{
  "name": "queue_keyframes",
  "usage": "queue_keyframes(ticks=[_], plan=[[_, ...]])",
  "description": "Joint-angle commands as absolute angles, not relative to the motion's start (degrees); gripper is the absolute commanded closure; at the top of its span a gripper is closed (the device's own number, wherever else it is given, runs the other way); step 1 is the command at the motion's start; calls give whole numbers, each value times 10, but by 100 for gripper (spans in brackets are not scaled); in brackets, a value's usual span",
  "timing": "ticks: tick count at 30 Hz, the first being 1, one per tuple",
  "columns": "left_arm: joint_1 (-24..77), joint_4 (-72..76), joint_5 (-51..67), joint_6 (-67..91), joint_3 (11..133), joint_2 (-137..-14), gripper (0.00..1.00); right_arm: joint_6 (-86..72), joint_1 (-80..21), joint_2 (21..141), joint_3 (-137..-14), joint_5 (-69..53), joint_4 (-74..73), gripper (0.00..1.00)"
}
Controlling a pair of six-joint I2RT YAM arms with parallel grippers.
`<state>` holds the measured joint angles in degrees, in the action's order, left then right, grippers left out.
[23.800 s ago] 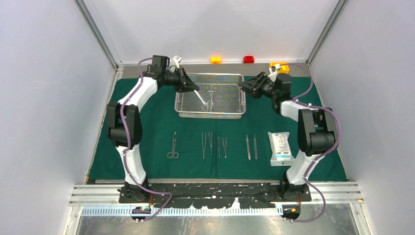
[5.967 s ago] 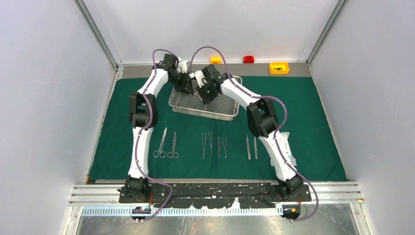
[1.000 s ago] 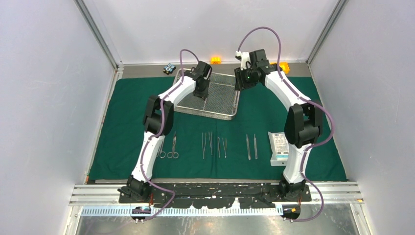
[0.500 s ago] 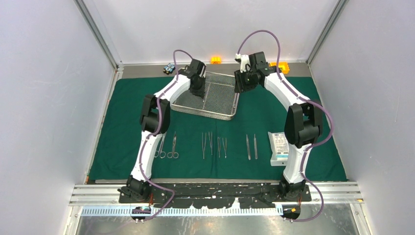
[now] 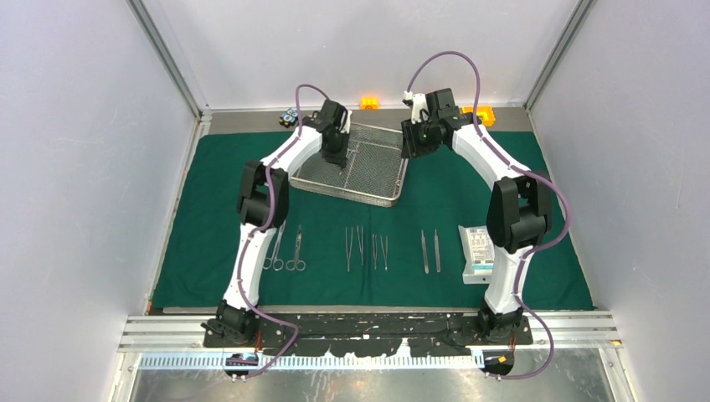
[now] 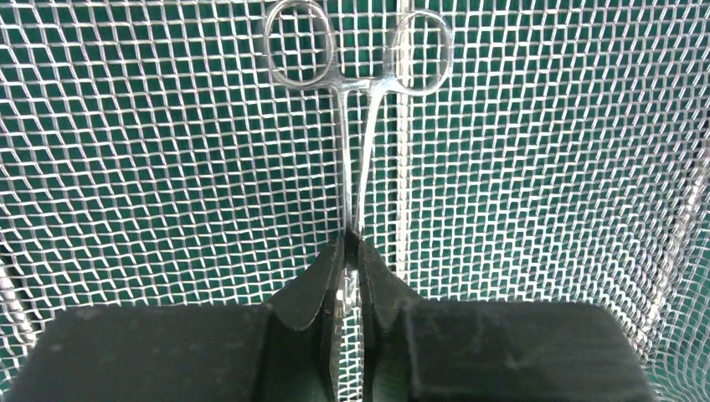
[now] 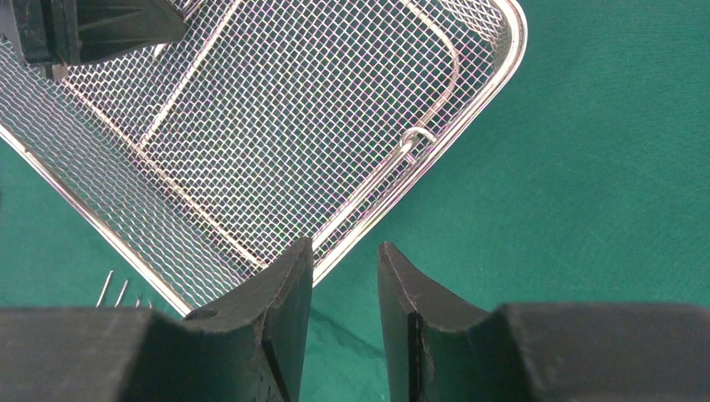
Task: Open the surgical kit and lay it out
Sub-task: Pick up the medical item from the container, then place the medical item in the surgical kit.
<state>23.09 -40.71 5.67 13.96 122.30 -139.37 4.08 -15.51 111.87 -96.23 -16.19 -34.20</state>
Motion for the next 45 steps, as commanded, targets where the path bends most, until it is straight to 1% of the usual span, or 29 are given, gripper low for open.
queue_keyframes(ticks=[1, 23, 28, 32, 37, 43, 45], plan=[[221, -447, 43, 97, 1217, -1351, 100, 32, -153, 1109, -987, -165, -322, 61], [220, -439, 77, 20, 1197, -1281, 100, 23, -152, 1123, -988, -176, -322, 63], [221, -438, 93, 14, 1178, -1256, 100, 24, -152, 1118, -994, -181, -321, 64], [221, -434, 118, -5, 1144, -1213, 100, 27, -152, 1108, -997, -205, -321, 63], [221, -415, 179, -54, 1075, -1149, 100, 15, -153, 1092, -991, -305, -318, 58], [221, -375, 244, -84, 962, -1065, 100, -45, -153, 1081, -963, -433, -274, 38], [221, -367, 259, -89, 926, -1036, 100, -69, -152, 1085, -962, -470, -260, 35]])
